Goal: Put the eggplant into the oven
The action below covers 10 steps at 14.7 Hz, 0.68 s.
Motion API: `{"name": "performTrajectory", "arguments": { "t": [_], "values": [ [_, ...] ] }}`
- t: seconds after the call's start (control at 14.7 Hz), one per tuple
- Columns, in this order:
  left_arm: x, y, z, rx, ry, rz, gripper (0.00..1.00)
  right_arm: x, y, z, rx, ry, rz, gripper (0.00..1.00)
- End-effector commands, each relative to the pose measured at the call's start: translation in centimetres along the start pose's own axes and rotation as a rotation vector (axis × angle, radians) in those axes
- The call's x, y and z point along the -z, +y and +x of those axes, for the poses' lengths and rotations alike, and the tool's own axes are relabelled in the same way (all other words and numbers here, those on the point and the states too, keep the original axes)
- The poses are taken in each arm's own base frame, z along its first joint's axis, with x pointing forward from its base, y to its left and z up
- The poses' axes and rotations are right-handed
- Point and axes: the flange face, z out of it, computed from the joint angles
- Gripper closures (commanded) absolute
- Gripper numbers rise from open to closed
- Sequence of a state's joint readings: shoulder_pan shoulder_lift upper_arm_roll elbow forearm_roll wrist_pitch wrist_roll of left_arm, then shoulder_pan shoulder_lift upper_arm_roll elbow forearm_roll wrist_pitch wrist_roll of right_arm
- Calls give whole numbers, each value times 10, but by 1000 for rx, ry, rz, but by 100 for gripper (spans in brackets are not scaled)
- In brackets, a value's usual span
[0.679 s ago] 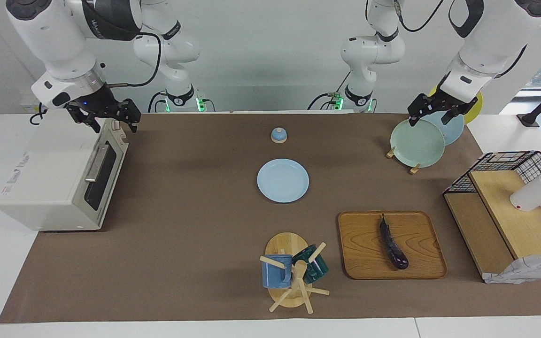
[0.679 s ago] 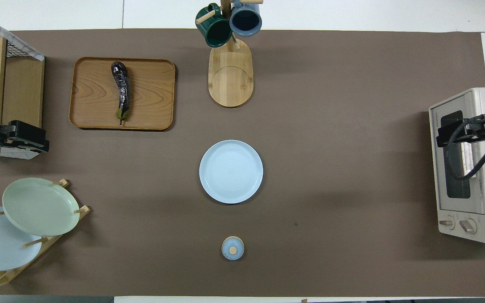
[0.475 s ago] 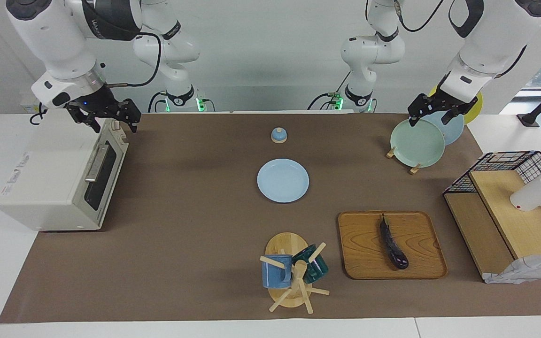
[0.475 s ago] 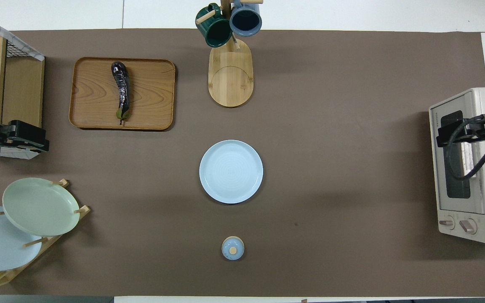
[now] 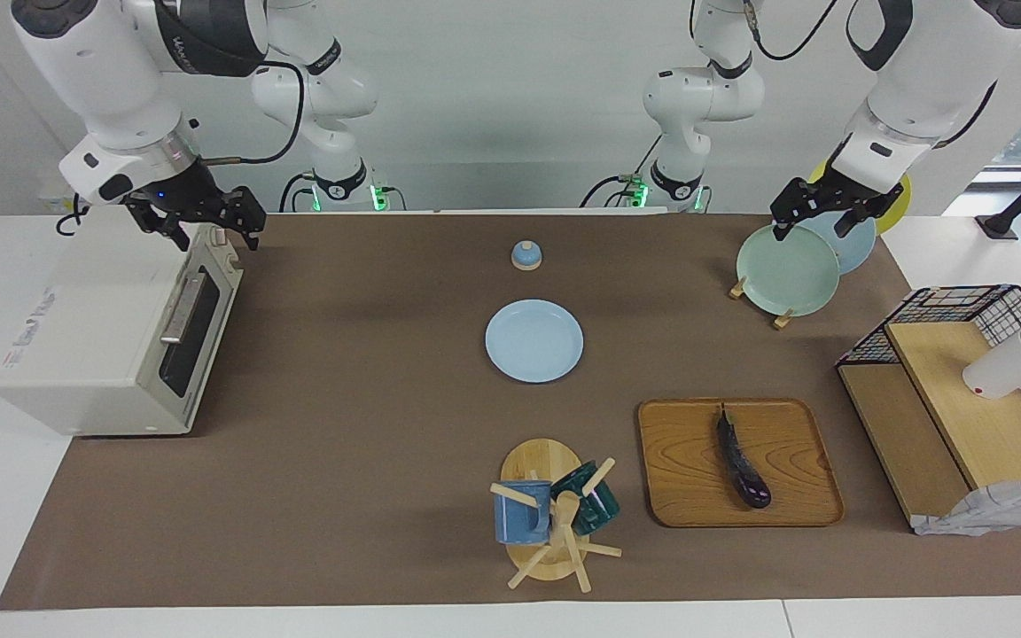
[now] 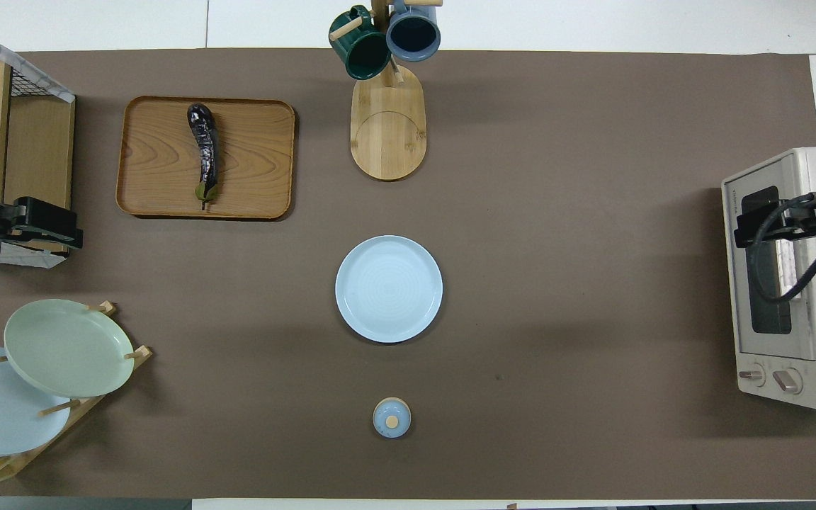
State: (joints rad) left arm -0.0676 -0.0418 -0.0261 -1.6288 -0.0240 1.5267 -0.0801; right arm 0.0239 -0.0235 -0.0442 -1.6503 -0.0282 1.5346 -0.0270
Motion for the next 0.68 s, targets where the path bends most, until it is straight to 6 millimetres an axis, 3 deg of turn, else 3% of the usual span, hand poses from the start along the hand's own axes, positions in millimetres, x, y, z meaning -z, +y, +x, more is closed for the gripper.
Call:
{"name": "performTrajectory", "arguments": {
  "t": [0.0, 0.07, 0.14, 0.2, 0.34, 0.48, 0.61],
  "values": [
    [-4, 4, 8, -1, 67, -4, 0, 3, 9, -6, -14, -9, 6, 0],
    [-8, 5, 11, -2, 74, -6, 0, 0, 21, -7, -34, -14, 12, 0],
    [-10, 7, 15, -3, 74, -17, 0, -4, 20, -8, -32, -14, 10, 0],
    [-24, 9, 28, 0, 60, -43, 0, -4, 20, -8, -30, -2, 10, 24],
    [-53, 12, 57, 1, 47, -52, 0, -5, 19, -5, -27, 22, 9, 86],
    [-94, 17, 95, -1, 32, -56, 0, -6, 18, -5, 0, 24, 7, 100],
    [-144, 29, 130, -15, 39, -56, 0, -13, 30, 2, 109, 101, -3, 100]
  ]
}}
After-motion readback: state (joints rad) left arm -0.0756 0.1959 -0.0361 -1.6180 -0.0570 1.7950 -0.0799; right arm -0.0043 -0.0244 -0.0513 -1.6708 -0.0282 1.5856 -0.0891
